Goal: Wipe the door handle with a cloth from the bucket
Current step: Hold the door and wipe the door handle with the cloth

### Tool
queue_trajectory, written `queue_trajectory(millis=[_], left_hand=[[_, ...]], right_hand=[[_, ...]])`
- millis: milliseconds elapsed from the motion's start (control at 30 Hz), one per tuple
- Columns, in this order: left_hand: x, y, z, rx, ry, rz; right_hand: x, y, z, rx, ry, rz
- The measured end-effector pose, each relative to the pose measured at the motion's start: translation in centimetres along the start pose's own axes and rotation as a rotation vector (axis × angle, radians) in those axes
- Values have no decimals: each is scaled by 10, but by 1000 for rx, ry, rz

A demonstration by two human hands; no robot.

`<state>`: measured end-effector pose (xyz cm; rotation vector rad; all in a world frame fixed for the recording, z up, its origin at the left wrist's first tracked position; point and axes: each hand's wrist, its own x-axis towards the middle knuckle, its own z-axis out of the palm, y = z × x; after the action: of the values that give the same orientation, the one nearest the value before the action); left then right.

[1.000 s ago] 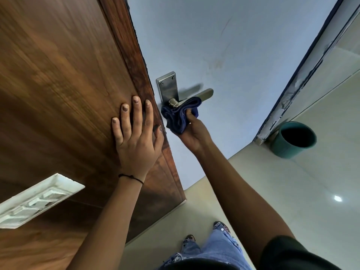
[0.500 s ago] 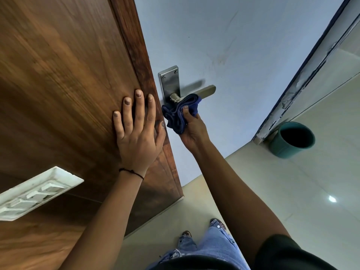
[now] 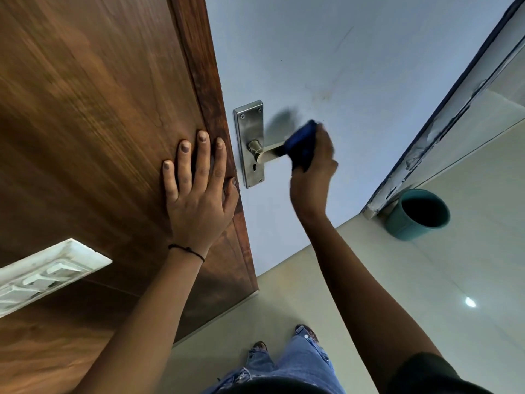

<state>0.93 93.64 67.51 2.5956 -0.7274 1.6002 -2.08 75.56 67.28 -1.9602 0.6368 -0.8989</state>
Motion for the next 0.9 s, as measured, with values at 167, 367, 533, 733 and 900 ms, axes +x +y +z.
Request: queue_trajectory(millis=[167,367,533,733,900], left_hand=[[1,-2,-1,17,-14,7],[0,-2,-2,33,-43,20],[0,-4,-5,41,-53,37],[0,-4,-4,48,-58,37],[0,-5,-3,44,-69,45]], right_hand=[[-26,-21,23,-491,-173,-486],[2,-24,7,-552,-147,-527],[0,-37,8,-693,-376,-785],[-6,-46,14,-887,-381,-820],[17,-46,5,-814,-373,-711]])
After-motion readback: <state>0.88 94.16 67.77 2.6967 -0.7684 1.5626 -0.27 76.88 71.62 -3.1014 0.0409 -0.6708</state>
